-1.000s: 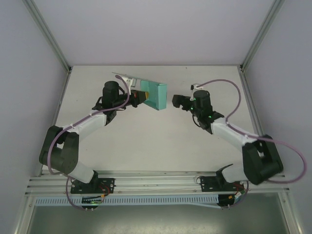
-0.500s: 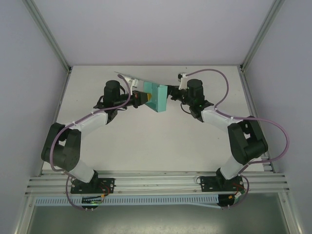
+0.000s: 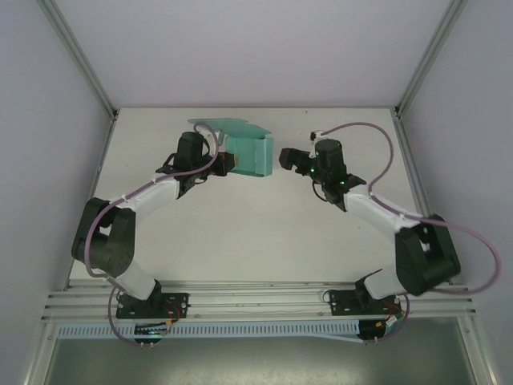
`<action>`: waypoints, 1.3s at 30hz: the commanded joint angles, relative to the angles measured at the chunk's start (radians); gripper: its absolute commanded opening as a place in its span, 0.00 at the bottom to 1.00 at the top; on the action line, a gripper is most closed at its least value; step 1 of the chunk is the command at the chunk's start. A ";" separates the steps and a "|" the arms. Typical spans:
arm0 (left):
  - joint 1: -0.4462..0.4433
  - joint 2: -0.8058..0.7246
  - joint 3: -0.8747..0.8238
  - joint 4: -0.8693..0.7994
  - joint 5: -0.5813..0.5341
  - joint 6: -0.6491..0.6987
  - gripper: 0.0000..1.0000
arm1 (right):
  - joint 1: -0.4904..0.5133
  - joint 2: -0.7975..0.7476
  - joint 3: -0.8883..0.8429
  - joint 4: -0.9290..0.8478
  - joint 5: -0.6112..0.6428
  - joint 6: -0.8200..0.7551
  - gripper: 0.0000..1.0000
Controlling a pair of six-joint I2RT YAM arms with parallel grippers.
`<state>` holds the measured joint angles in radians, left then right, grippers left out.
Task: Assemble paper box
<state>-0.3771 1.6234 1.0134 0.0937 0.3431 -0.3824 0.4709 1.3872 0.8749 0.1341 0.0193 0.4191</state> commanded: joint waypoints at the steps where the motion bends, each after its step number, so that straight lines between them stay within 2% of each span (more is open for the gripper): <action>1: -0.007 0.037 0.050 -0.164 -0.193 0.043 0.00 | 0.085 -0.074 0.050 -0.215 0.241 -0.093 0.91; 3: -0.025 0.067 0.079 -0.198 -0.239 0.056 0.00 | 0.159 -0.037 0.092 -0.245 0.277 -0.134 0.89; 5: -0.044 0.081 0.091 -0.213 -0.273 0.061 0.00 | 0.196 0.011 0.123 -0.224 0.283 -0.126 0.82; 7: -0.055 0.092 0.103 -0.224 -0.298 0.048 0.00 | 0.200 0.054 0.133 -0.162 0.206 -0.096 0.71; 10: -0.067 0.125 0.133 -0.255 -0.321 0.046 0.00 | 0.204 0.129 0.157 -0.103 0.123 -0.068 0.65; 15: -0.083 0.135 0.151 -0.269 -0.363 0.029 0.00 | 0.204 0.236 0.197 -0.111 0.114 -0.030 0.59; 16: -0.085 0.136 0.152 -0.268 -0.365 0.028 0.00 | 0.203 0.248 0.197 -0.101 0.111 -0.022 0.55; 18: -0.091 0.134 0.152 -0.262 -0.371 0.025 0.00 | 0.203 0.271 0.204 -0.098 0.120 0.000 0.40; 19: -0.094 0.133 0.154 -0.265 -0.384 0.024 0.00 | 0.203 0.279 0.209 -0.106 0.126 0.008 0.37; 22: -0.101 0.126 0.158 -0.270 -0.415 0.017 0.00 | 0.201 0.312 0.230 -0.145 0.148 0.020 0.37; 24: -0.109 0.121 0.163 -0.271 -0.438 0.011 0.00 | 0.201 0.338 0.243 -0.172 0.179 0.040 0.27; 30: -0.144 0.139 0.221 -0.331 -0.560 -0.009 0.00 | 0.205 0.434 0.307 -0.281 0.200 0.071 0.25; 34: -0.146 0.140 0.230 -0.325 -0.543 -0.021 0.00 | 0.198 0.479 0.336 -0.324 0.232 0.083 0.24; 39: -0.149 0.160 0.255 -0.361 -0.557 -0.018 0.00 | 0.197 0.475 0.323 -0.299 0.277 0.079 0.00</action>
<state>-0.5297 1.7794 1.2171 -0.2386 -0.1856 -0.3908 0.6781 1.8473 1.1915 -0.0959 0.1986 0.5011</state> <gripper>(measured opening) 0.070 0.066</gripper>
